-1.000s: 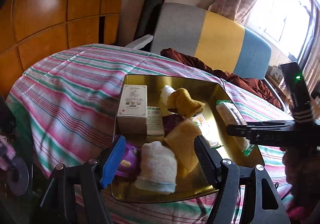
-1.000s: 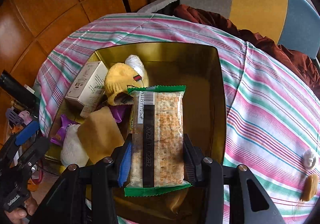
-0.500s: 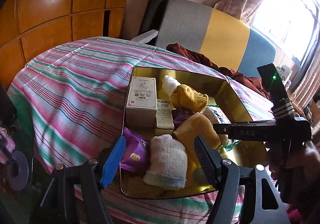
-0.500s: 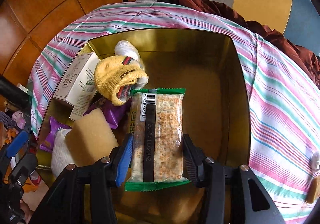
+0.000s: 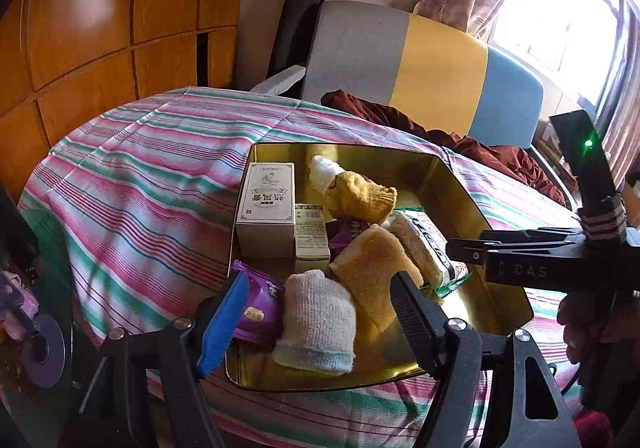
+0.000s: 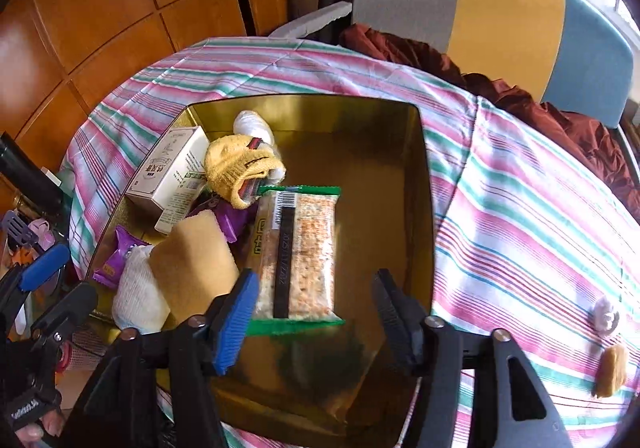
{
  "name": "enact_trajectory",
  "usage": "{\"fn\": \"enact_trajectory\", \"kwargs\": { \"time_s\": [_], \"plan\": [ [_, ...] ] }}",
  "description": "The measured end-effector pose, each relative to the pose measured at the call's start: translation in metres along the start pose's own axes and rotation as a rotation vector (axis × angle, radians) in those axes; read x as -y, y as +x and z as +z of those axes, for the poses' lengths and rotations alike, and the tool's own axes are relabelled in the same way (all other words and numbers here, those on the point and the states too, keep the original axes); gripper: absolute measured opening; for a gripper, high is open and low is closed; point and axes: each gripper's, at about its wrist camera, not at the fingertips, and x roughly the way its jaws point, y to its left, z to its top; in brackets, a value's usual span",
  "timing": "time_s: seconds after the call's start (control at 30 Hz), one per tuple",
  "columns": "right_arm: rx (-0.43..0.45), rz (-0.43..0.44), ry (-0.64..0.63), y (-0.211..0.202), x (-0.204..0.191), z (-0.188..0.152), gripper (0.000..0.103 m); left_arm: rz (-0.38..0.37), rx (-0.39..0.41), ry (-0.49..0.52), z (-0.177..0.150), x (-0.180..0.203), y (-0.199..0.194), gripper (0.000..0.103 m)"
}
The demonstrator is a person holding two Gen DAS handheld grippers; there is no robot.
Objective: Organize objects
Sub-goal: 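Carry the cracker packet into the gold box and open the right tool, then move the left tool to the plastic-wrapped bundle and grasp it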
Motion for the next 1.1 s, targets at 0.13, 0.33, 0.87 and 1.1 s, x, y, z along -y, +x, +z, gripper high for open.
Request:
{"fn": "enact_trajectory", "kwargs": {
  "time_s": [0.13,0.33,0.87,1.1],
  "plan": [
    [0.029,-0.011,0.020,-0.014,0.014,-0.010,0.076,0.002,0.005,0.023,0.000,0.008,-0.003,0.074],
    [0.074,-0.047,0.071,-0.037,0.046,-0.026,0.084,-0.002,0.010,0.064,0.002,0.022,-0.006,0.075],
    [0.105,-0.313,0.369,-0.091,0.216,-0.075,0.084,-0.088,0.013,0.240,0.010,0.094,-0.004,0.082],
    [0.151,-0.454,0.626,-0.117,0.309,-0.112,0.084,-0.144,0.009,0.332,0.012,0.138,0.000,0.082]
  ]
}}
